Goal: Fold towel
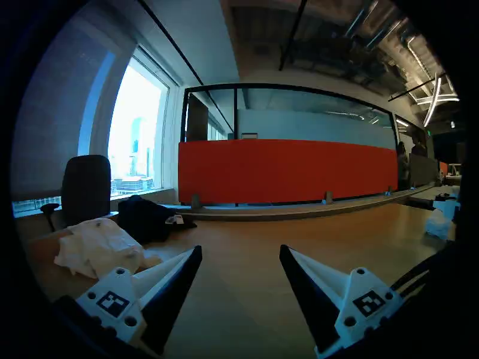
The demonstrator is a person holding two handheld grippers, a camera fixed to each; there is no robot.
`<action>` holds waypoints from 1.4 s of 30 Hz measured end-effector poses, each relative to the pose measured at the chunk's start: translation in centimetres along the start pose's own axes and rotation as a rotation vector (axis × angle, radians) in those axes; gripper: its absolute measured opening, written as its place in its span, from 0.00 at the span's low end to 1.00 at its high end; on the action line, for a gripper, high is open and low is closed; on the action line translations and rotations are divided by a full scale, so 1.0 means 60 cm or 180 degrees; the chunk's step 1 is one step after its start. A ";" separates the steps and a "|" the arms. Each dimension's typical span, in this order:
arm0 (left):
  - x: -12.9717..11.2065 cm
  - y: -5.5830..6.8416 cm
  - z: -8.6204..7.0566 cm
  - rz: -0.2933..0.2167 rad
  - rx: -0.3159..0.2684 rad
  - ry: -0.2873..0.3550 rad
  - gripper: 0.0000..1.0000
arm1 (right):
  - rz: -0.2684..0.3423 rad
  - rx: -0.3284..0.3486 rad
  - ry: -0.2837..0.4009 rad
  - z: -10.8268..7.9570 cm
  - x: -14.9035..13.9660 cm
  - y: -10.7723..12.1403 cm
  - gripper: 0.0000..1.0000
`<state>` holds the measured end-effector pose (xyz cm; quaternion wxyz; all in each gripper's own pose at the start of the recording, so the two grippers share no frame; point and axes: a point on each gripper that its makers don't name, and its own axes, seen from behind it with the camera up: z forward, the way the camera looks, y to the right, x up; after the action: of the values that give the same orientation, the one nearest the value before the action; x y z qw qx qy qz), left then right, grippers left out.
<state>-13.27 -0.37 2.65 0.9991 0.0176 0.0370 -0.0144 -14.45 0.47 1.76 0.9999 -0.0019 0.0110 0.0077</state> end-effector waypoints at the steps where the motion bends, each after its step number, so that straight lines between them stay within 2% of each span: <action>1: 0.000 0.000 0.000 0.0000 0.0000 0.0000 0.96 | -0.0002 0.0001 -0.0001 0.000 0.001 0.000 1.00; 42: 0.012 -0.001 -0.004 0.0001 -0.0001 -0.0010 0.96 | -0.0001 0.0003 -0.0003 0.001 -0.001 0.000 1.00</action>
<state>-12.54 -0.46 2.38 0.9991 0.0174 0.0354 -0.0142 -14.48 0.48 1.82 0.9999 -0.0014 0.0105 0.0075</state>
